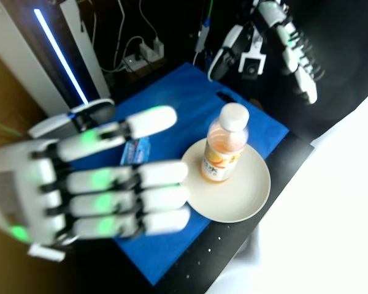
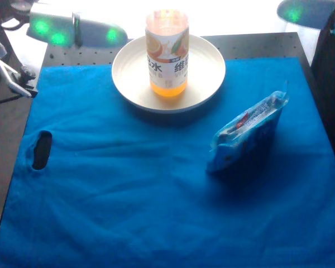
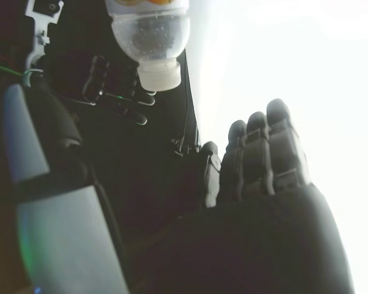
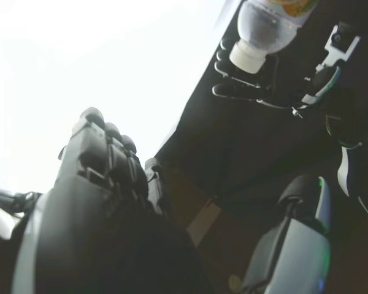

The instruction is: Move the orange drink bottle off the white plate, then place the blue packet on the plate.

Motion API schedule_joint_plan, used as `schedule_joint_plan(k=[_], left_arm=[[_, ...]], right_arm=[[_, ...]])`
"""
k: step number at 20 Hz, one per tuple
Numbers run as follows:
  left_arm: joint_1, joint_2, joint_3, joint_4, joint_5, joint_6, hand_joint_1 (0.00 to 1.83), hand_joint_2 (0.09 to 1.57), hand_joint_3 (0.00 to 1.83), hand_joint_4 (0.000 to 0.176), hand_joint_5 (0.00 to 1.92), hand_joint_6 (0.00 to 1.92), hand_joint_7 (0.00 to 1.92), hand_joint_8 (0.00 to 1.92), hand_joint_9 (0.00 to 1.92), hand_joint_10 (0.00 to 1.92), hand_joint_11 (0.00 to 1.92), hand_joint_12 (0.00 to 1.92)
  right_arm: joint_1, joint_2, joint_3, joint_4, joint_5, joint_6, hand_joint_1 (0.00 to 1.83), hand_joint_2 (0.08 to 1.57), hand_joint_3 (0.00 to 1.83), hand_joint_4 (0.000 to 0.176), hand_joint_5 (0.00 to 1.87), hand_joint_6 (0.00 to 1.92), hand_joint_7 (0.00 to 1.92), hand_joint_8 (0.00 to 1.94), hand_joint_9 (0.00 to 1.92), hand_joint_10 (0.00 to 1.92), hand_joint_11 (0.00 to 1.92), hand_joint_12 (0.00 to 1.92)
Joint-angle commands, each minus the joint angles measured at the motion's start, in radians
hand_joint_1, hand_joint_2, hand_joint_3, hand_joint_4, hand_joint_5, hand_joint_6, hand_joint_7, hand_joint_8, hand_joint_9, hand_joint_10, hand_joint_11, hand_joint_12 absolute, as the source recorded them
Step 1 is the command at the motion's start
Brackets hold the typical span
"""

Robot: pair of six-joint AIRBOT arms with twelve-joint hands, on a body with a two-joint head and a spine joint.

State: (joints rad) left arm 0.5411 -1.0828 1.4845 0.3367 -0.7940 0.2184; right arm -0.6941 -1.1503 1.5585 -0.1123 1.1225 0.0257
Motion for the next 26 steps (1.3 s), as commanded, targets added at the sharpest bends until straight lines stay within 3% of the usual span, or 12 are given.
schedule_joint_plan(k=[1,2,3,5,8,12,13,16,19,22,23,26], left_arm=[[-0.010,0.000,0.006,-0.049,-0.117,-0.005,0.55,0.85,0.01,0.152,0.06,0.01,0.12,0.01,0.05,0.01,0.00,0.25],[-0.007,0.000,0.007,-0.053,-0.121,-0.006,0.56,0.85,0.01,0.157,0.07,0.01,0.12,0.01,0.05,0.01,0.00,0.25],[-0.005,0.000,0.008,-0.059,-0.124,-0.006,0.56,0.84,0.00,0.156,0.06,0.01,0.11,0.01,0.05,0.01,0.00,0.25],[-0.003,-0.005,0.015,-0.066,-0.124,-0.006,0.57,0.83,0.00,0.139,0.07,0.00,0.12,0.01,0.05,0.01,0.00,0.26],[-0.006,-0.025,0.031,-0.063,-0.105,-0.008,0.62,0.86,0.01,0.132,0.04,0.00,0.15,0.01,0.09,0.01,0.01,0.25],[-0.045,-0.100,0.125,0.009,-0.035,-0.107,0.63,0.84,0.00,0.075,0.00,0.00,0.15,0.00,0.10,0.00,0.00,0.40],[-0.049,-0.111,0.139,0.020,-0.020,-0.121,0.63,0.82,0.00,0.073,0.00,0.00,0.14,0.00,0.09,0.00,0.00,0.36],[-0.075,-0.161,0.198,0.096,0.050,-0.182,0.54,0.75,0.00,0.011,0.00,0.00,0.12,0.01,0.07,0.01,0.01,0.14],[-0.083,-0.203,0.242,0.153,0.091,-0.236,0.48,0.71,0.00,0.000,0.00,0.00,0.13,0.00,0.11,0.01,0.03,0.18],[-0.085,-0.226,0.261,0.187,0.113,-0.256,0.58,0.59,0.00,0.015,0.00,0.00,0.13,0.00,0.10,0.00,0.05,0.19],[-0.085,-0.231,0.264,0.192,0.118,-0.258,0.59,0.57,0.00,0.019,0.00,0.00,0.14,0.00,0.09,0.00,0.03,0.18],[-0.085,-0.243,0.273,0.208,0.131,-0.269,0.60,0.55,0.00,0.025,0.00,0.00,0.13,0.00,0.06,0.00,0.00,0.24]], right_arm=[[0.013,0.002,0.002,0.052,0.115,0.009,0.53,0.88,0.00,0.140,0.05,0.00,0.23,0.00,0.29,0.00,0.35,0.25],[0.013,0.002,-0.002,0.047,0.126,0.009,0.53,0.87,0.00,0.139,0.07,0.00,0.28,0.00,0.32,0.00,0.36,0.21],[0.013,0.002,-0.007,0.037,0.135,0.009,0.50,0.92,0.00,0.105,0.06,0.00,0.34,0.00,0.40,0.01,0.44,0.22],[0.013,0.002,-0.013,0.027,0.149,0.009,0.49,0.92,0.00,0.079,0.05,0.00,0.37,0.01,0.45,0.02,0.50,0.25],[0.013,-0.002,-0.016,0.016,0.158,0.009,0.52,0.96,0.00,0.076,0.07,0.00,0.38,0.00,0.53,0.02,0.59,0.32],[0.013,-0.010,-0.019,0.002,0.160,0.010,0.55,0.94,0.00,0.073,0.11,0.00,0.46,0.00,0.47,0.00,0.25,0.65],[0.013,-0.013,-0.019,-0.001,0.160,0.010,0.59,0.94,0.00,0.078,0.12,0.00,0.45,0.00,0.45,0.00,0.20,0.72],[0.013,-0.013,-0.022,-0.001,0.176,0.010,0.55,0.95,0.00,0.063,0.12,0.00,0.46,0.01,0.37,0.00,0.01,0.71],[0.013,-0.013,-0.024,-0.002,0.185,0.010,0.49,0.98,0.00,0.046,0.10,0.00,0.33,0.00,0.38,0.00,0.08,0.79],[0.014,-0.013,-0.025,-0.002,0.190,0.010,0.49,0.99,0.00,0.123,0.09,0.00,0.13,0.00,0.21,0.00,0.08,0.68],[0.015,-0.013,-0.025,-0.002,0.192,0.010,0.46,0.99,0.00,0.124,0.05,0.00,0.02,0.00,0.09,0.00,0.05,0.57],[0.018,-0.006,-0.027,0.002,0.196,0.010,0.45,0.93,0.00,0.174,0.00,0.00,0.00,0.00,0.00,0.00,0.00,0.27]])
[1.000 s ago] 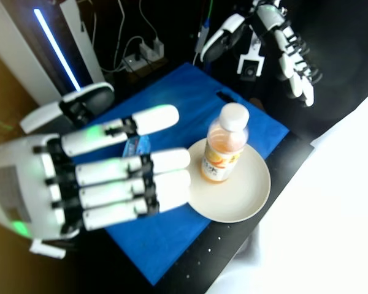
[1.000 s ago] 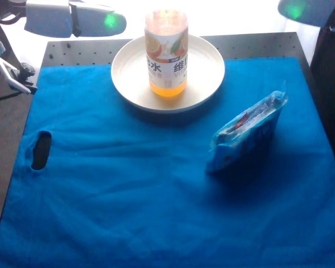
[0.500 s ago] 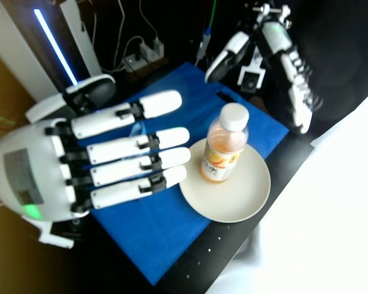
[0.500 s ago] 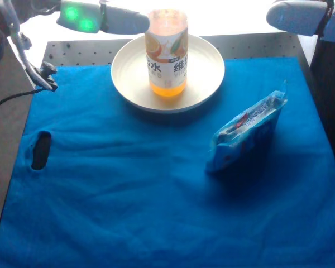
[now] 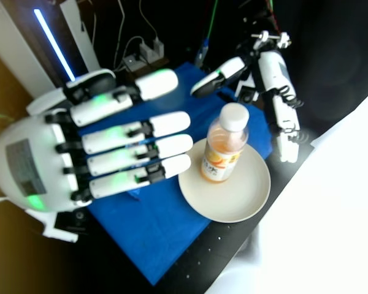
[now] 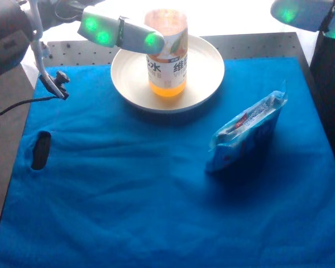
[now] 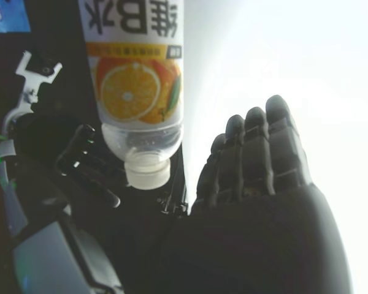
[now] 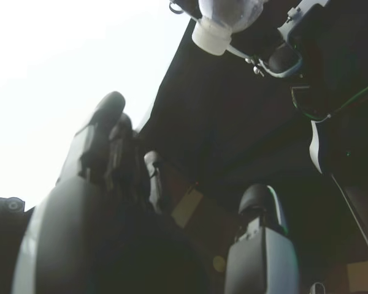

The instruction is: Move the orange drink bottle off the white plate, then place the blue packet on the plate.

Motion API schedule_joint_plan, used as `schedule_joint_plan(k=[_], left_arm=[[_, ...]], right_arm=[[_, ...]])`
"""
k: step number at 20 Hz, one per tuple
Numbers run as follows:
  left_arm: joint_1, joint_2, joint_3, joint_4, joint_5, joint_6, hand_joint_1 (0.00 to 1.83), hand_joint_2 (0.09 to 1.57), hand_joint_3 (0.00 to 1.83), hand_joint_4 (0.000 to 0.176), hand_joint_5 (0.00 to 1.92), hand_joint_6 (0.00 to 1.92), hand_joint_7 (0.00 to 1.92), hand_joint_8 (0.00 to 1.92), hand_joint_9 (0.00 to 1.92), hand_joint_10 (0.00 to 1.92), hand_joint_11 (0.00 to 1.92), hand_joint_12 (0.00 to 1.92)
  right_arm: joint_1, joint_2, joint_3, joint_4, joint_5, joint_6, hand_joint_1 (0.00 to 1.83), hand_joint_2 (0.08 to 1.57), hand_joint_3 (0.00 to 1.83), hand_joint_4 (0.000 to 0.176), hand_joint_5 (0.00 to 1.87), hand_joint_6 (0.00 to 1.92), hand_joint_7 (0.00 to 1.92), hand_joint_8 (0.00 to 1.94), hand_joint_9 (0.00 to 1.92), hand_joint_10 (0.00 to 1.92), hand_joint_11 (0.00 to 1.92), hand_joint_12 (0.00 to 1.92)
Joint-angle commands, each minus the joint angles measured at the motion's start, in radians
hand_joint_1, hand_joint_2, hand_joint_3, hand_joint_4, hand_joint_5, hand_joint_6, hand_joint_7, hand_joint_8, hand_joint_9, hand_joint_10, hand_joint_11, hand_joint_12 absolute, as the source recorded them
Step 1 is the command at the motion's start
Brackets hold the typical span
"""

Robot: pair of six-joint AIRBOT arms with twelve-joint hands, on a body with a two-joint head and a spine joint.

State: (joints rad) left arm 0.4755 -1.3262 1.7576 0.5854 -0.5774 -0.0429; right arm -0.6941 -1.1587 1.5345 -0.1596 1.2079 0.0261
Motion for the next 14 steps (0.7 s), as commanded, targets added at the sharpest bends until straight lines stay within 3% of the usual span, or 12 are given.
schedule_joint_plan(k=[1,2,5,14], left_arm=[[-0.020,-0.007,0.005,-0.037,-0.084,-0.011,0.60,0.55,0.00,0.026,0.00,0.00,0.12,0.00,0.05,0.00,0.00,0.21],[-0.020,-0.011,0.007,-0.033,-0.083,-0.015,0.60,0.55,0.00,0.027,0.00,0.00,0.12,0.00,0.04,0.00,0.00,0.14],[-0.020,-0.024,0.011,-0.030,-0.083,-0.016,0.64,0.56,0.00,0.003,0.00,0.00,0.11,0.00,0.05,0.00,0.00,0.08],[-0.020,-0.083,0.049,0.013,-0.071,-0.052,0.61,0.61,0.00,0.000,0.00,0.00,0.20,0.01,0.15,0.01,0.07,0.08]], right_arm=[[0.018,0.005,-0.005,0.052,0.112,0.009,0.44,0.90,0.00,0.176,0.00,0.00,0.00,0.00,0.00,0.00,0.00,0.15],[0.018,0.008,-0.006,0.054,0.114,0.009,0.43,0.90,0.00,0.176,0.00,0.00,0.00,0.00,0.00,0.00,0.00,0.07],[0.018,0.012,-0.011,0.056,0.119,0.009,0.39,0.89,0.00,0.176,0.00,0.00,0.00,0.00,0.00,0.00,0.00,0.00],[0.018,0.008,-0.013,0.057,0.120,0.009,0.40,0.89,0.00,0.176,0.00,0.00,0.00,0.00,0.00,0.00,0.01,0.01]])
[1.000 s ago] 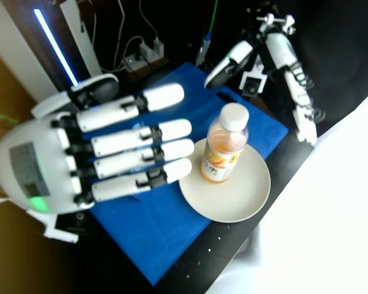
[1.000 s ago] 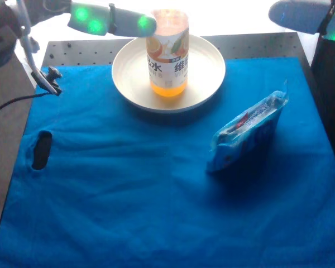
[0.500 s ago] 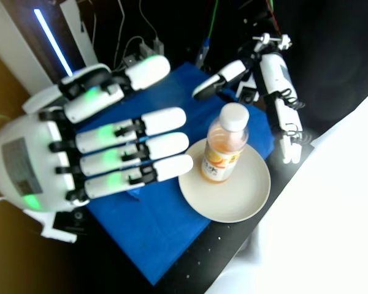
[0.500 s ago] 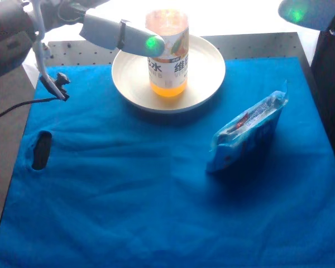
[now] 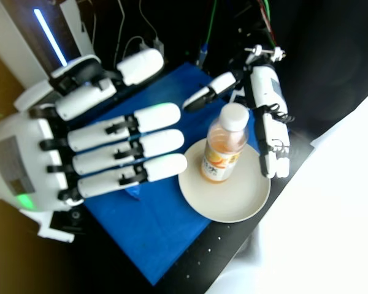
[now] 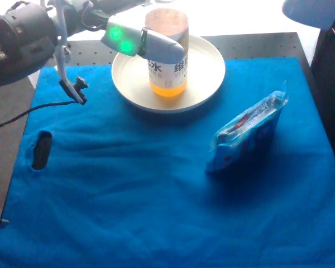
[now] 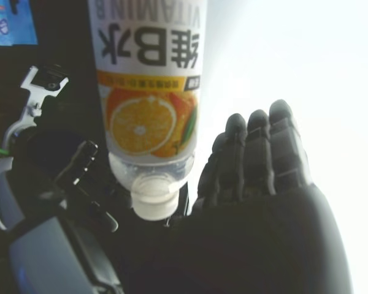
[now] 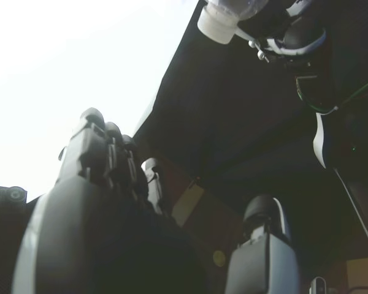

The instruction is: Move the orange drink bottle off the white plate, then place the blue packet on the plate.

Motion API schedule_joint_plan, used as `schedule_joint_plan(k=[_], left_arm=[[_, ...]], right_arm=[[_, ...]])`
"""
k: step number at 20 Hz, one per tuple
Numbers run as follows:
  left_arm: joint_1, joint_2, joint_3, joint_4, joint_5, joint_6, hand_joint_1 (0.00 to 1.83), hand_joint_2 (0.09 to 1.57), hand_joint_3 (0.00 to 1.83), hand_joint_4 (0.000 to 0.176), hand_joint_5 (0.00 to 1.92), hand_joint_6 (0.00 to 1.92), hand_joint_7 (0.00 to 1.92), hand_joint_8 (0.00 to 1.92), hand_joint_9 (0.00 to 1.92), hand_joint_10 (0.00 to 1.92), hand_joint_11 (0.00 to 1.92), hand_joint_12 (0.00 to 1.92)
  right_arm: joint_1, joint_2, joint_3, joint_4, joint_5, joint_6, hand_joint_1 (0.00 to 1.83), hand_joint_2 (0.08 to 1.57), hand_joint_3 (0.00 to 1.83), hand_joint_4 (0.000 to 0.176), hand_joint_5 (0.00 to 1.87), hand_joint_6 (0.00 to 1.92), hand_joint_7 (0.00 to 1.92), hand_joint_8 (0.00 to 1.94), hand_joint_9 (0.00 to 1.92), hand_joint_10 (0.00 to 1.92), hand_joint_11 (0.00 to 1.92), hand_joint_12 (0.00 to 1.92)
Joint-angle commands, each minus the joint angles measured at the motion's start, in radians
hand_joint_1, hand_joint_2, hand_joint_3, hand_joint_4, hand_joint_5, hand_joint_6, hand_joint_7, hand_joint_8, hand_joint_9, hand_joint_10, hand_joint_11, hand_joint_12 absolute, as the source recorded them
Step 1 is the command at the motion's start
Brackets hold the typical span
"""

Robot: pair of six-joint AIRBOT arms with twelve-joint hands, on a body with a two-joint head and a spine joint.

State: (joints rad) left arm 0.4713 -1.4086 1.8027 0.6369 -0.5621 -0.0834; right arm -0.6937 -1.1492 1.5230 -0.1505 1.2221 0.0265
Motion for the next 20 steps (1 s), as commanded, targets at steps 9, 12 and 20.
schedule_joint_plan(k=[9,12,20], left_arm=[[-0.009,-0.022,0.022,-0.021,-0.077,-0.033,0.73,0.69,0.01,0.007,0.22,0.01,0.37,0.01,0.32,0.01,0.19,0.13],[-0.002,-0.035,0.044,-0.018,-0.098,-0.085,0.97,1.06,0.02,0.000,0.74,0.03,0.76,0.01,0.69,0.01,0.25,0.78],[0.006,-0.041,0.066,-0.053,-0.136,-0.121,1.23,1.13,0.00,0.000,0.86,1.06,1.05,0.98,1.12,0.09,0.56,1.23]], right_arm=[[0.018,-0.003,-0.006,0.048,0.108,0.009,0.42,0.89,0.00,0.166,0.00,0.00,0.00,0.00,0.00,0.00,0.07,0.03],[0.018,-0.003,-0.009,0.048,0.109,0.009,0.44,0.90,0.00,0.165,0.00,0.00,0.00,0.00,0.00,0.00,0.05,0.03],[0.018,-0.001,-0.014,0.047,0.109,0.009,0.47,0.93,0.01,0.134,0.04,0.01,0.00,0.00,0.00,0.00,0.05,0.03]])
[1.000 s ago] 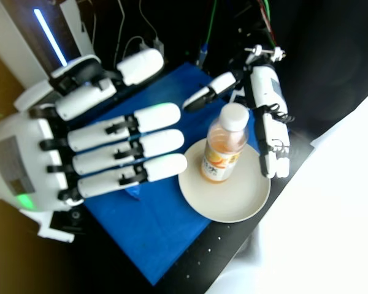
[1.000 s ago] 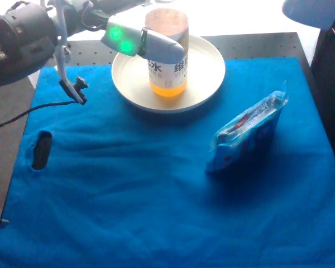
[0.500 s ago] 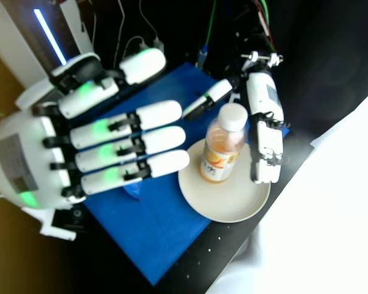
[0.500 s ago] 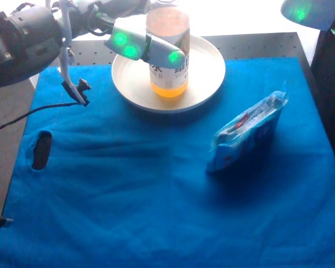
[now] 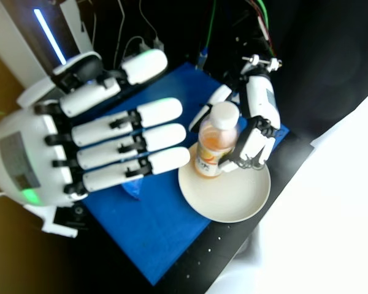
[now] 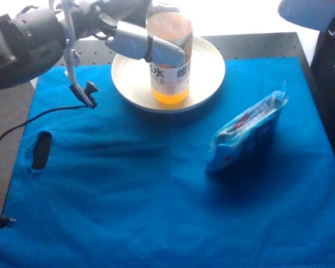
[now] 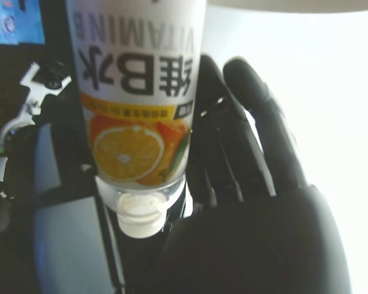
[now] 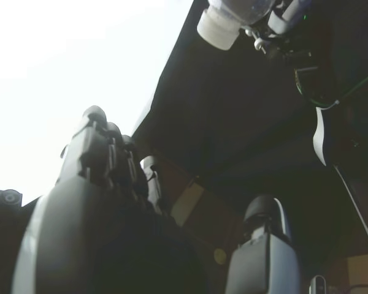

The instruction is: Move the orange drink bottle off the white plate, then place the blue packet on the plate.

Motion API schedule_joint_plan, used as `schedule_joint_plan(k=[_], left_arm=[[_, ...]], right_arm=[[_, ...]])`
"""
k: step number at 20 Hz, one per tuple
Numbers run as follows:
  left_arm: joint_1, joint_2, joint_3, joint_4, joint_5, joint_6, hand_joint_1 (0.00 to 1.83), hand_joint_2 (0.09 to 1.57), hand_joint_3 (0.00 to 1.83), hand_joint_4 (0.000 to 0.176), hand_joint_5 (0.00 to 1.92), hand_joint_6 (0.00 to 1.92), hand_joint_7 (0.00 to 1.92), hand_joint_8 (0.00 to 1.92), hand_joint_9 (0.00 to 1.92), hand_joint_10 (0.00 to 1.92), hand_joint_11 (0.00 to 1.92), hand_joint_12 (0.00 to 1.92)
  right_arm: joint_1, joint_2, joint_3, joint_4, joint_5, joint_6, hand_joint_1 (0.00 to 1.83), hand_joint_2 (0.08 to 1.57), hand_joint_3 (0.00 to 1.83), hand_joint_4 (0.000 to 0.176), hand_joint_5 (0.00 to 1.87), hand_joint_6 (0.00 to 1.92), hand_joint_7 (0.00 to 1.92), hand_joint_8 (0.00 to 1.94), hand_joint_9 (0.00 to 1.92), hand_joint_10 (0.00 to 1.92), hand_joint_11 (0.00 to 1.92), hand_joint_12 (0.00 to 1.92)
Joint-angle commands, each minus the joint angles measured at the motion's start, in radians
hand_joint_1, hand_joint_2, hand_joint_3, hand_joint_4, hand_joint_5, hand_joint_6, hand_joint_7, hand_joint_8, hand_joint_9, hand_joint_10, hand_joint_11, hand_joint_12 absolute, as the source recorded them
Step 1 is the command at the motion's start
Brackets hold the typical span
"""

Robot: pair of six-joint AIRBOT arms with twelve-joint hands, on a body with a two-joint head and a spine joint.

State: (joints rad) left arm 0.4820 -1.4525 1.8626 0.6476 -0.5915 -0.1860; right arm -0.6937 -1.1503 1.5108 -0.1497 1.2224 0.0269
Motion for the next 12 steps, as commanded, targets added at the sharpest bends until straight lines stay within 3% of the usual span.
schedule_joint_plan(k=[1,4,6,8,9,10,12], left_arm=[[-0.004,0.006,0.008,-0.084,-0.114,-0.018,1.24,1.11,0.00,0.000,0.90,0.98,1.08,0.95,1.16,0.09,0.60,1.21],[-0.002,0.030,0.011,-0.130,-0.135,-0.018,1.25,1.09,0.00,0.000,0.93,0.92,1.13,0.87,1.20,0.05,0.69,1.08],[-0.001,0.070,-0.018,-0.162,-0.175,-0.014,1.26,1.08,0.00,0.000,0.95,0.89,1.15,0.84,1.22,0.03,0.78,0.93],[-0.001,0.111,-0.054,-0.178,-0.209,-0.010,1.21,1.12,0.00,0.002,0.95,0.94,0.99,1.05,1.04,0.01,0.55,0.99],[-0.001,0.135,-0.077,-0.180,-0.231,-0.010,1.21,1.13,0.00,0.028,0.97,0.96,0.94,1.09,1.05,0.01,0.52,1.07],[-0.001,0.171,-0.115,-0.179,-0.255,-0.006,1.21,1.12,0.00,0.040,0.97,0.98,0.97,1.01,1.02,0.00,0.41,1.10],[-0.001,0.219,-0.169,-0.164,-0.283,0.001,1.21,1.12,0.00,0.034,0.95,1.02,0.99,0.99,1.04,0.01,0.46,1.03]], right_arm=[[0.017,0.001,-0.003,0.047,0.109,0.009,0.47,0.93,0.01,0.138,0.03,0.01,0.00,0.00,0.00,0.00,0.05,0.03],[0.017,0.006,-0.007,0.044,0.109,0.009,0.50,0.92,0.00,0.149,0.03,0.00,0.00,0.00,0.00,0.00,0.04,0.02],[0.017,0.007,-0.008,0.044,0.109,0.009,0.50,0.94,0.01,0.146,0.03,0.00,0.00,0.00,0.00,0.00,0.05,0.03],[0.017,0.009,-0.008,0.044,0.108,0.009,0.49,0.98,0.02,0.150,0.03,0.00,0.01,0.00,0.00,0.00,0.07,0.04],[0.017,0.009,-0.008,0.044,0.108,0.009,0.49,0.98,0.02,0.146,0.04,0.00,0.02,0.01,0.01,0.00,0.07,0.04],[0.017,0.009,-0.008,0.044,0.108,0.009,0.51,0.98,0.01,0.149,0.05,0.01,0.03,0.01,0.03,0.01,0.08,0.04],[0.017,0.009,-0.008,0.044,0.108,0.009,0.52,0.98,0.01,0.152,0.05,0.01,0.04,0.01,0.04,0.01,0.09,0.05]])
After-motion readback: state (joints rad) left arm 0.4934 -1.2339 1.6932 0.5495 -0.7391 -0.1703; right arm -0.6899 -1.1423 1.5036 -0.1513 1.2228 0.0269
